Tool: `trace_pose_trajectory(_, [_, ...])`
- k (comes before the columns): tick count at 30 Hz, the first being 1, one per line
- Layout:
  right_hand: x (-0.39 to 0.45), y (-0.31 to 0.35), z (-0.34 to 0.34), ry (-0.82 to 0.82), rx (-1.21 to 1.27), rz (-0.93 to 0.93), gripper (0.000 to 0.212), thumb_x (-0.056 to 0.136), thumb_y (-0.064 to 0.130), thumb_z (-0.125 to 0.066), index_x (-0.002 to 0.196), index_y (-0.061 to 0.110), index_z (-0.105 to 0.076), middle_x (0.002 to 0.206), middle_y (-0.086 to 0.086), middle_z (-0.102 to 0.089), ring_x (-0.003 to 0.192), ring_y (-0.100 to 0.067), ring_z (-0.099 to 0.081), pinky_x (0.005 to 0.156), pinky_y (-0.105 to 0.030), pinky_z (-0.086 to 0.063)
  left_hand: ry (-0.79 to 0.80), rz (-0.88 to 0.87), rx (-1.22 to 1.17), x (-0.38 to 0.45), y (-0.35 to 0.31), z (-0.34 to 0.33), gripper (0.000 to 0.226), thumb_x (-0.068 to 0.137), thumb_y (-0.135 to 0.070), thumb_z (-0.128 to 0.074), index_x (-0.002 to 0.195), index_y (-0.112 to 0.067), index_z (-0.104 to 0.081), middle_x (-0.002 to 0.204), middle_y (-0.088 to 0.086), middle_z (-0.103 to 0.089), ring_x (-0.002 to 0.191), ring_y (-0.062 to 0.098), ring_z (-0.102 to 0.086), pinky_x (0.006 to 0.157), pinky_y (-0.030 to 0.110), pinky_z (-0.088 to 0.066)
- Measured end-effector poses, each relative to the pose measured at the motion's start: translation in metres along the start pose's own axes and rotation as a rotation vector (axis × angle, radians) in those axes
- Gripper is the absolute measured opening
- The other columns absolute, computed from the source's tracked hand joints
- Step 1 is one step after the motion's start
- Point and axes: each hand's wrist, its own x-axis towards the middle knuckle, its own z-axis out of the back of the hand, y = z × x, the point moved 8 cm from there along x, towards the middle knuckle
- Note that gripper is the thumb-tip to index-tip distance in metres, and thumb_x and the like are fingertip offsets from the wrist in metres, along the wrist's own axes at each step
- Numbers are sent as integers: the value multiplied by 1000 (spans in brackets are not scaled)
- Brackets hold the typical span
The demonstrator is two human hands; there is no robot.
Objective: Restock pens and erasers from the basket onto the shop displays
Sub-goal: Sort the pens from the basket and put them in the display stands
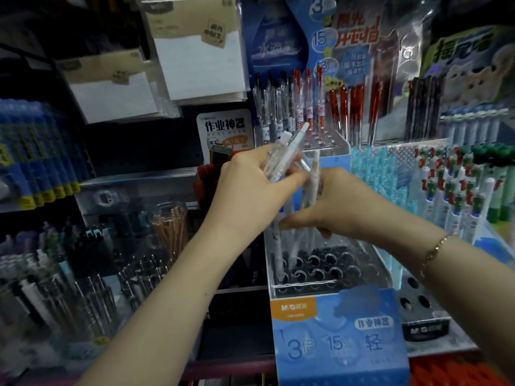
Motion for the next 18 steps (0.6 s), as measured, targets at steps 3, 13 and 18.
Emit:
trace_pose_trajectory(3, [1, 6, 2, -3, 11, 46, 34, 60, 28, -86, 80, 34, -60, 41, 10, -58, 33, -6, -51, 36, -14, -38, 36, -8, -34, 2, -1, -2, 10, 77, -21, -75, 76, -29, -68, 64, -11, -67, 46, 3, -54, 45, 21, -43])
trace_pose_trajectory(13, [4, -3, 2, 138, 277, -76, 15, 68, 16, -82, 72, 14, -68, 47, -9, -59, 34, -10, -38, 33, -15, -26, 116, 15, -37, 2, 3, -1, 11, 80, -19, -74, 79, -29, -69, 64, -15, -67, 43, -5, -52, 44, 10, -39])
trace_pose_trajectory(18, [-1, -6, 6, 185, 263, -134, 17, 71, 8, -79, 76, 5, -63, 56, -11, -62, 41, -11, -48, 37, -19, -30, 138, 44, 100, -1, 9, -1, 12, 81, -23, -73, 73, -30, -67, 53, -19, -60, 40, -5, -48, 44, 11, -39])
